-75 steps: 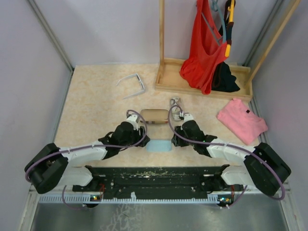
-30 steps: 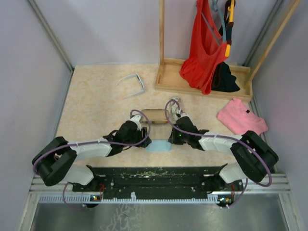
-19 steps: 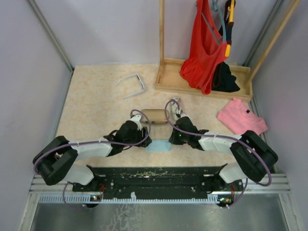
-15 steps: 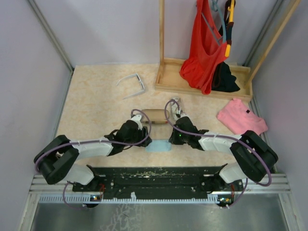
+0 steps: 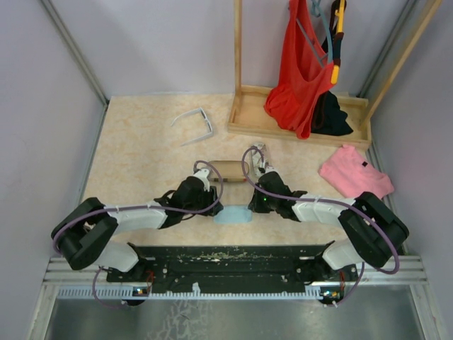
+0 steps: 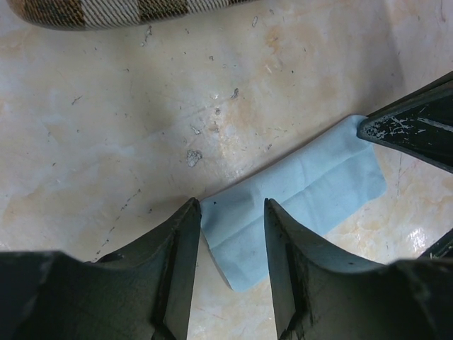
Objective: Organize the sunglasses
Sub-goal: Pick up the glasses cleaning cloth from the center of the board.
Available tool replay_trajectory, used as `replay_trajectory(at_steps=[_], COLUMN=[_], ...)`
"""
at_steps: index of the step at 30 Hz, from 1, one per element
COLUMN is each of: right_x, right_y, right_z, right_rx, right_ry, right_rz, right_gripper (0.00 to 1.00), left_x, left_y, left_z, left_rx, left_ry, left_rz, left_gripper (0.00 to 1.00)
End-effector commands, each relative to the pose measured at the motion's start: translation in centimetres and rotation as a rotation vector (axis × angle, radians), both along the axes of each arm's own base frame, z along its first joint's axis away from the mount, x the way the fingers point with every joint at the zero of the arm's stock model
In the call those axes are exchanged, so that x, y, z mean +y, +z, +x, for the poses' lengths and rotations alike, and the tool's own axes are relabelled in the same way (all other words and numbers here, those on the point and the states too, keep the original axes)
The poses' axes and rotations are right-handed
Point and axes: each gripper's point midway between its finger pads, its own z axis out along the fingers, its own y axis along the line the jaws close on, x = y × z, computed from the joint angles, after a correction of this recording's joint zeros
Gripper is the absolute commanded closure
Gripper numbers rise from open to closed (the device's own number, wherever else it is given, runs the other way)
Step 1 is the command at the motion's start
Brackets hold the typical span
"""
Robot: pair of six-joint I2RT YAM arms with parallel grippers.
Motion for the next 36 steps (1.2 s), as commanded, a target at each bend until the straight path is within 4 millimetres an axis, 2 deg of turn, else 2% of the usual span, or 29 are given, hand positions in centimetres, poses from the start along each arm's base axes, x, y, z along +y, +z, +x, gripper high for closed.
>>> replay_trajectory(at_steps=[1, 5, 9, 16, 25, 36], right_x=[0.1, 0.1, 0.2, 0.2, 0.1, 0.0], right_y=[0.4, 0.3, 0.4, 0.3, 0.2, 0.1], right_z=[0.7, 0.6, 0.6, 0.5, 0.5, 0.4], right_rx=[-0.026, -0.025, -0.025, -0.023, -0.021, -0.023], right_ry=[0.003, 0.008, 0.011, 0.011, 0.014, 0.013], right_rz=[0.011, 0.012, 0.017, 0.014, 0.013, 0.008], right_gripper=[1.0, 1.0, 1.0, 1.0, 1.0, 1.0], left_x=[1.6, 2.7, 2.7, 1.7, 2.4, 3.2], left_y=[-1.4, -1.0, -0.9, -1.6, -2.6, -3.8], left_z=[-1.2, -0.7, -0.6, -1.4, -1.4, -3.5], left_rx=[0.047, 0.018, 0.006, 0.008, 0.01, 0.038], left_ry=[-0.007, 0.036, 0.027, -0.008, 0.019, 0.003], left_rz=[0.084, 0.126, 0.147, 0.193, 0.288, 0.348], left_gripper=[0.49, 0.45, 0.45, 0.48, 0.52, 0.55])
